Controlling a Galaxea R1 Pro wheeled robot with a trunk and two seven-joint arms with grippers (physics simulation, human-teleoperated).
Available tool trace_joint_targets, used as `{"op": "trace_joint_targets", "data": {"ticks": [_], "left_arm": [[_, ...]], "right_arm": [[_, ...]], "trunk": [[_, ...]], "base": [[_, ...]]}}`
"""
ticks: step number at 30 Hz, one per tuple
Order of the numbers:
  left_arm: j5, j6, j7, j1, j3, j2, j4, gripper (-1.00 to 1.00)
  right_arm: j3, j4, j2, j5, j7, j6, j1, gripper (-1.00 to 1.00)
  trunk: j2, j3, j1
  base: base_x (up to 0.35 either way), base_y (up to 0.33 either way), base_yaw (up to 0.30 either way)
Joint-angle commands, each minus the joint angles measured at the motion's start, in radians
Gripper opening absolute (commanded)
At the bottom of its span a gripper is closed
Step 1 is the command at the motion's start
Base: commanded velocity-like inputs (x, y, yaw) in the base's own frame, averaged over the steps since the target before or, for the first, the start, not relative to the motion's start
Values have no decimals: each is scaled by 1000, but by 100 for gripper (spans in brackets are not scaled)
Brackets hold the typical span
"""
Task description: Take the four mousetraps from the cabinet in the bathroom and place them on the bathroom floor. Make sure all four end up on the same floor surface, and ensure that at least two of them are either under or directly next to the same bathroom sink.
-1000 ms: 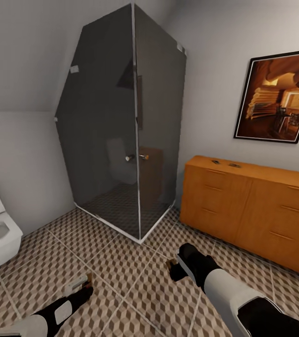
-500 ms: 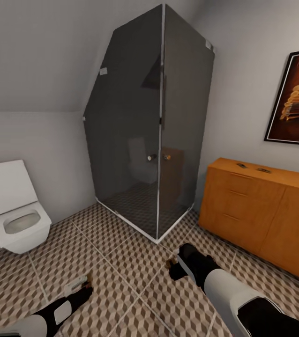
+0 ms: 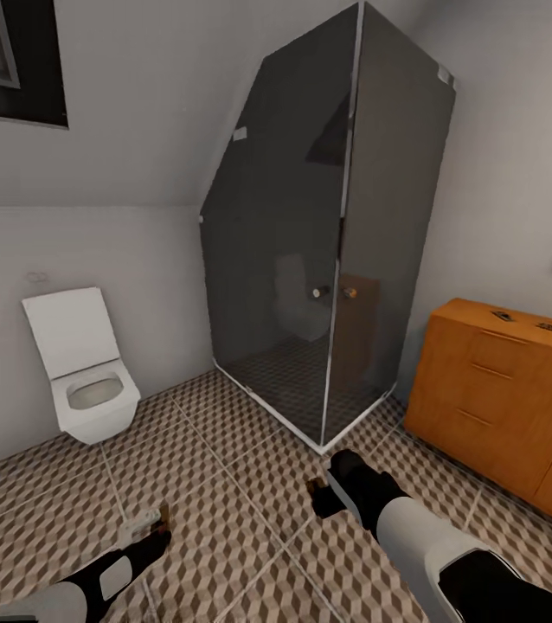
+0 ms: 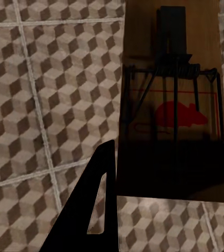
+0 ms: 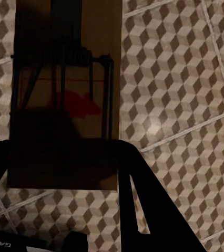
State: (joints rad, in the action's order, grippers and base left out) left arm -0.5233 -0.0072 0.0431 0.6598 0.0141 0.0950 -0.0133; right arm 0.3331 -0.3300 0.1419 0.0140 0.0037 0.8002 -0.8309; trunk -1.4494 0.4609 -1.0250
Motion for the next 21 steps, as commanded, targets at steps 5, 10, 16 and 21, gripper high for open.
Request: {"op": "trace_joint_targets", "data": {"ticks": [5,10,16,21], "left_arm": [[-3,0,3,1,2,0,1,-100],[-3,2,3,1,3,0,1,-100],[-3,6,3,1,2,0,2,-100],[-3,9,3,1,2,0,2,-100]], "right_arm": [[4,-1,0,-2,1,5,-1,-100],[4,-1,-1,-2,1,5,-1,-100],[4,-1,-1,-2,1,5,-1,-100],[4,-1,-1,-2,0,5,-1,-100]], "trunk": [[-1,1,0],[-1,1,0],[-1,1,0],[-1,1,0]], "base": [[0,0,292],[0,0,292],[0,0,292],[0,0,292]]}}
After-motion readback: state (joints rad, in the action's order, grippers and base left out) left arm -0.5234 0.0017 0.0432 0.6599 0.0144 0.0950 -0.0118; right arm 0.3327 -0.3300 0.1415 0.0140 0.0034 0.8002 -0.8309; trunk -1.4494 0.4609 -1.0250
